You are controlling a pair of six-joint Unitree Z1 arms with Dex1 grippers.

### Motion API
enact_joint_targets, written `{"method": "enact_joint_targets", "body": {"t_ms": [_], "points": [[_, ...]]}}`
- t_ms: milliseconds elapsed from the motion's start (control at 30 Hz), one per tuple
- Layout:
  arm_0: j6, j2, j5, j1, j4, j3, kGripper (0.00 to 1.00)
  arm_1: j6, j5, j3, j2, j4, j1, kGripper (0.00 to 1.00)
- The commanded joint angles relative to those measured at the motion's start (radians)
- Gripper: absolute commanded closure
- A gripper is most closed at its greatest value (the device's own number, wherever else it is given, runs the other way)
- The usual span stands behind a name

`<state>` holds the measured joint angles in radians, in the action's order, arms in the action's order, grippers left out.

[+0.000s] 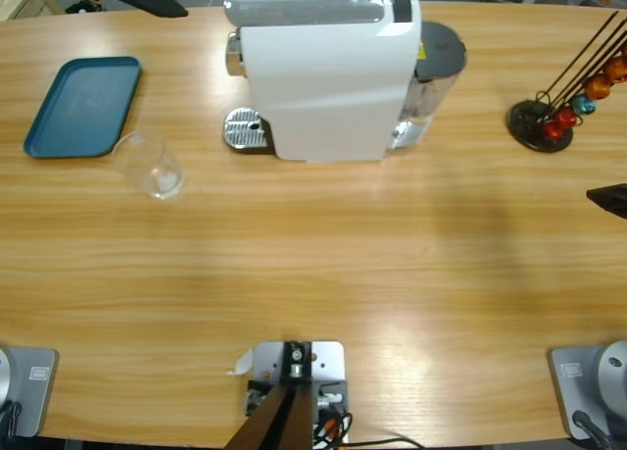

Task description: Pour coffee

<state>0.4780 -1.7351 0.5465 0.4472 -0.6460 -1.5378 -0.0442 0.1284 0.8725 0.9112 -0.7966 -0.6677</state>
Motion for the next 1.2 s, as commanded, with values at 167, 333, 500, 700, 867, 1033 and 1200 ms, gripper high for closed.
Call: {"method": "enact_joint_targets", "body": {"t_ms": [167, 333, 500, 700, 867, 1033, 1200], "points": [[0.005, -0.146, 0.069, -0.006, 0.005, -0.051, 0.115, 0.001, -0.003, -0.021, 0.031, 0.003, -0.006, 0.000], [0.005, -0.174, 0.070, -0.007, 0.004, -0.080, 0.212, 0.001, -0.003, -0.020, 0.039, 0.002, -0.006, 0.000], [0.009, -0.192, 0.070, -0.007, 0.004, -0.084, 0.276, 0.001, -0.003, -0.020, 0.044, 0.002, -0.006, 0.000], [0.009, -0.185, 0.079, -0.007, -0.008, -0.078, 0.370, 0.003, -0.004, -0.015, 0.064, -0.001, -0.006, 0.000], [-0.001, -0.176, 0.076, -0.013, -0.055, -0.076, 0.470, 0.003, -0.004, -0.014, 0.066, -0.001, -0.006, 0.000], [-0.001, -0.163, 0.078, -0.012, -0.063, -0.076, 0.566, 0.003, -0.004, -0.014, 0.069, -0.001, -0.006, 0.000], [-0.012, -0.156, 0.091, -0.014, -0.064, -0.076, 0.593, 0.004, -0.004, -0.012, 0.069, -0.003, -0.006, 0.000]]}}
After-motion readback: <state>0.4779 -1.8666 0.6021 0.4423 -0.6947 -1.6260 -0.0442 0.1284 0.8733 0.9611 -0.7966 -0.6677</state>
